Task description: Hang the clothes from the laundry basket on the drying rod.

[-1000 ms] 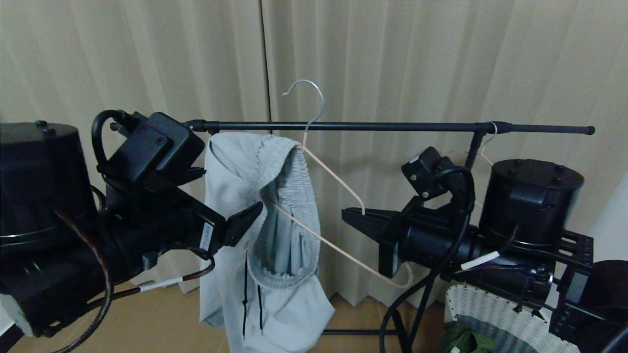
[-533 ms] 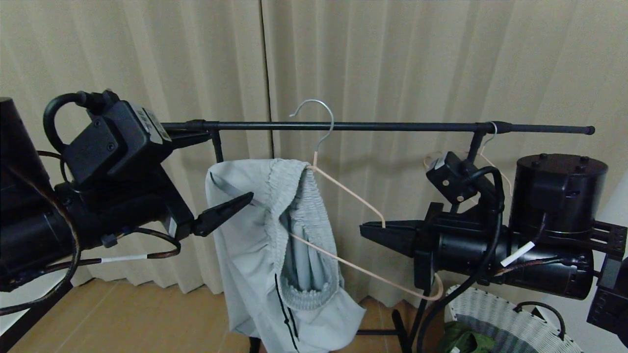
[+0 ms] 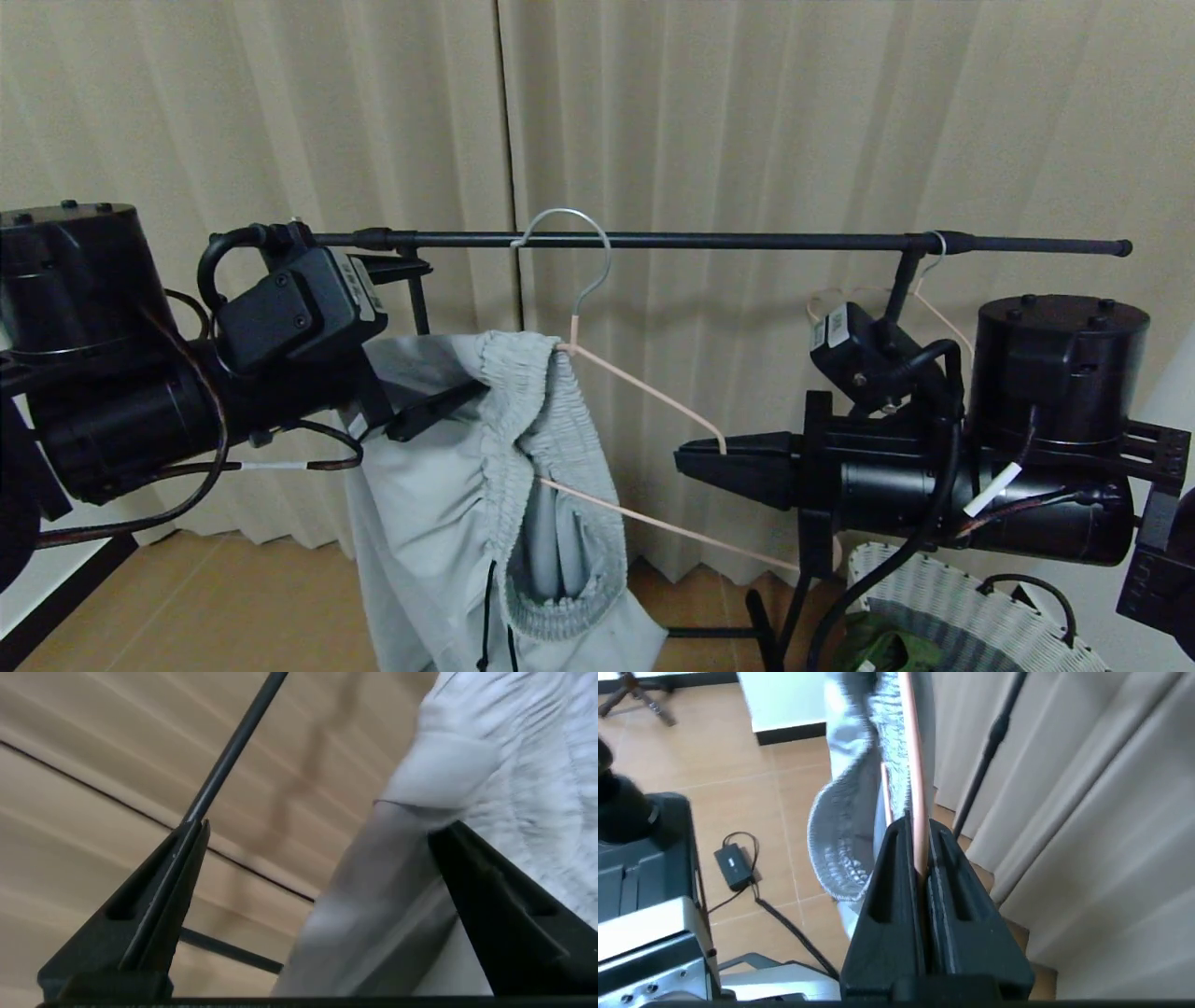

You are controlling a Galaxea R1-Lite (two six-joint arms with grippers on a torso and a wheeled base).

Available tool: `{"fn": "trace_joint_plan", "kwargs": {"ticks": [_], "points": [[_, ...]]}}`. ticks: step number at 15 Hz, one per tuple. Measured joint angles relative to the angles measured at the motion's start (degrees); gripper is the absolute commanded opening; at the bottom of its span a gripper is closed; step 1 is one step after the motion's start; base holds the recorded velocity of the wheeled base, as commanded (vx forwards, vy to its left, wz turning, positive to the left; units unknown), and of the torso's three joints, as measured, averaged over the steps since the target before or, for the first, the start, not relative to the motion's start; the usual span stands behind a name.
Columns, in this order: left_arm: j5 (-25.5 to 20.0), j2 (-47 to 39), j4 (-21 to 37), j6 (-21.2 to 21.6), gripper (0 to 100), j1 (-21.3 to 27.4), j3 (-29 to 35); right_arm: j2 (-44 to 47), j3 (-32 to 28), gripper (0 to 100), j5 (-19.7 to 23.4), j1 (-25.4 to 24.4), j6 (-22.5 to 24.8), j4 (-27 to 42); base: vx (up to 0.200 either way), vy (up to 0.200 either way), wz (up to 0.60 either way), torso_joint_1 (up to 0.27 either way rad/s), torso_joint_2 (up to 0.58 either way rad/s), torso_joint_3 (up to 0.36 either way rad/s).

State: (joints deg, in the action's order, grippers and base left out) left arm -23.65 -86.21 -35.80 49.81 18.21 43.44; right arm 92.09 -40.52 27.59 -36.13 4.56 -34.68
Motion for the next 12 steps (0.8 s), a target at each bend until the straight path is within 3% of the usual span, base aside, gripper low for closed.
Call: {"fn": "trace_joint_plan", "kwargs": {"ticks": [1, 2, 12], "points": [[0.0, -0.6, -0.7, 0.4, 100, 0.0, 0.2, 0.1, 0.0, 0, 0.9, -0.1, 0.5, 0.0, 0.0, 0.0, 0.0, 0.0, 0.0, 0.0], [-0.1, -1.1, -0.8, 1.4, 0, 0.0, 0.2, 0.2, 0.0, 0, 1.7, -0.2, 0.7, 0.0, 0.0, 0.0, 0.0, 0.0, 0.0, 0.0], [0.1, -2.2, -1.2, 2.3, 0, 0.0, -1.6, 0.3, 0.1, 0, 3.4, -0.8, 1.1, -0.7, 0.0, 0.0, 0.0, 0.0, 0.0, 0.0]]}}
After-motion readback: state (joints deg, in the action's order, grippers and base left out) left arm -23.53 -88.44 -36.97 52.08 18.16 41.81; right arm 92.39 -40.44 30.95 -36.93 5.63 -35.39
